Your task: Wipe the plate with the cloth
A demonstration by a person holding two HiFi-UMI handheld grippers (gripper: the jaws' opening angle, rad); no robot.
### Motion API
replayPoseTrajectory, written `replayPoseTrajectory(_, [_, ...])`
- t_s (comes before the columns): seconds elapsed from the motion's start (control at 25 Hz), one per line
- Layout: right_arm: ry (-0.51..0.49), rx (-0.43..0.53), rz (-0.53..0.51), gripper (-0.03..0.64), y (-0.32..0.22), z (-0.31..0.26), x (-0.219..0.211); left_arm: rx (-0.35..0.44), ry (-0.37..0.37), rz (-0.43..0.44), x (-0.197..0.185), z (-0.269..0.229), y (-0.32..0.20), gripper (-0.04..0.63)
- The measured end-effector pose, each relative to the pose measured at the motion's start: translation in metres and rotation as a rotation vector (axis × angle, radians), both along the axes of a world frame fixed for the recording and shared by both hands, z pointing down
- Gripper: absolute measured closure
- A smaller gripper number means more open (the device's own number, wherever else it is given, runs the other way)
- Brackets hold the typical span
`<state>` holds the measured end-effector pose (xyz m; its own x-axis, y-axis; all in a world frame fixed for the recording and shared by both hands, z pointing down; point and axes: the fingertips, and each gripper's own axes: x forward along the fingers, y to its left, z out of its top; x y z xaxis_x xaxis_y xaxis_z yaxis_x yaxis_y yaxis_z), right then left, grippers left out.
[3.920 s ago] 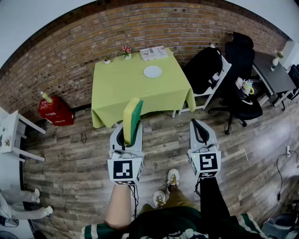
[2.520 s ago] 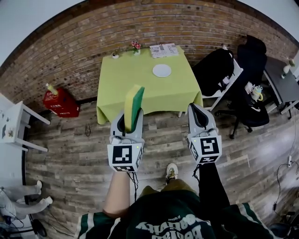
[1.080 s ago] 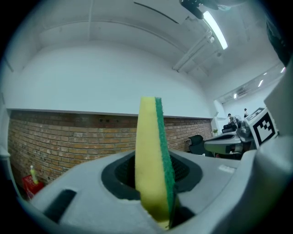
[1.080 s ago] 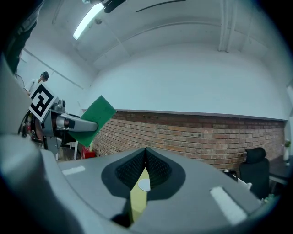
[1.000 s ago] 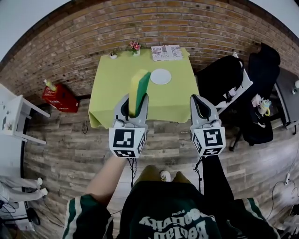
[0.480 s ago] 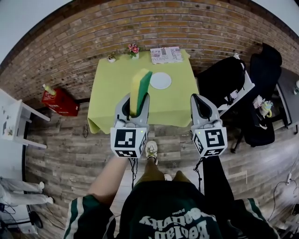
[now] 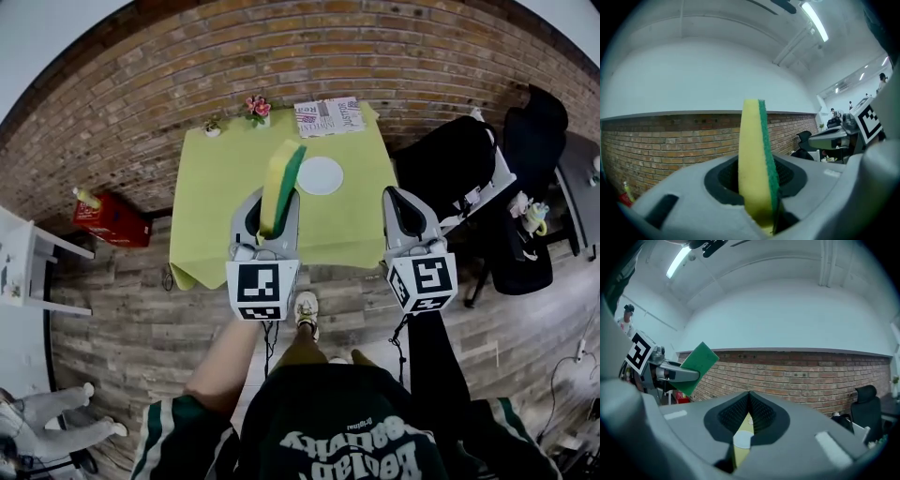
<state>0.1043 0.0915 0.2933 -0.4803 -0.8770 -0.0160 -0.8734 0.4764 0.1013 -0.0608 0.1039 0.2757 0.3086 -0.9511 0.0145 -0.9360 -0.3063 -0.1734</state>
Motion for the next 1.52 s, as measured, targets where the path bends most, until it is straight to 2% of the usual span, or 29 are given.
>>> replayPoseTrajectory(0.48, [0.008, -0.018, 0.03, 0.603, -0.1, -0.003, -0.031, -0.084, 0.085, 0.036, -0.035, 0.008, -0.102, 0.459])
replayPoseTrajectory(0.88, [-0.001, -0.03, 0.064, 0.603, -0.166, 0.001, -0.054, -0.103, 0.086, 0.06, -0.062, 0.012, -0.174, 0.459])
replayPoseTrajectory(1.12, [-0.015, -0.03, 0.091, 0.603, -0.194, 0.005, -0.062, -0.11, 0.078, 0.1, -0.067, 0.018, -0.206, 0.459])
replayPoseTrajectory(1.52, [0.025, -0.049, 0.125, 0.603, -0.221, 0.016, -0.072, -0.105, 0.097, 0.18, -0.067, 0.024, -0.234, 0.459])
